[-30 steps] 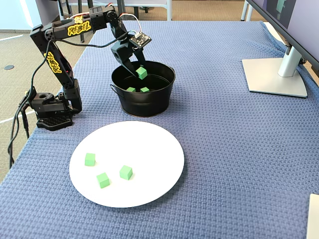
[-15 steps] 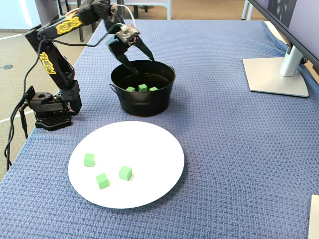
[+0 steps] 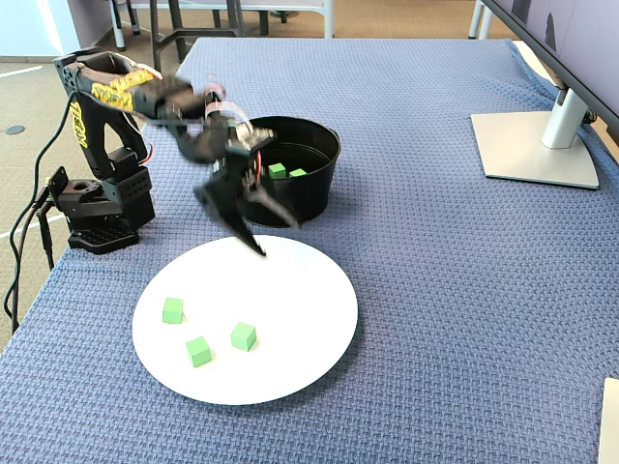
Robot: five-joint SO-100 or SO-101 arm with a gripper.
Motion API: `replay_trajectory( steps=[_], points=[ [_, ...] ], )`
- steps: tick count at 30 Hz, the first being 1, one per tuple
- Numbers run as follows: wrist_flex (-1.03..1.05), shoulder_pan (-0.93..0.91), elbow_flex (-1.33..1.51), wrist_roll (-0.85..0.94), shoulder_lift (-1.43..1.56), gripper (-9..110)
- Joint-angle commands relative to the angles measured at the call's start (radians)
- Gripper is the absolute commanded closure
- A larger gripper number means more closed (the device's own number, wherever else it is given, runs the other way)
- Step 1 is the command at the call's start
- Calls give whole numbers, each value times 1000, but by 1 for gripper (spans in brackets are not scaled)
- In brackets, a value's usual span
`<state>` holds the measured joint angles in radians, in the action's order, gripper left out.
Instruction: Pick up the green cubes from the white plate and place them in the black recipient
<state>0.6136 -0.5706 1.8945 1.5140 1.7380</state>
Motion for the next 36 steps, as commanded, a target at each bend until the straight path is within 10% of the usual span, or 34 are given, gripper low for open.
replay_trajectory(
  steps=[1,36],
  points=[
    [-137,-69,-14,164,-60,74],
    [-250,-253,-114,405,-411,77]
  ],
)
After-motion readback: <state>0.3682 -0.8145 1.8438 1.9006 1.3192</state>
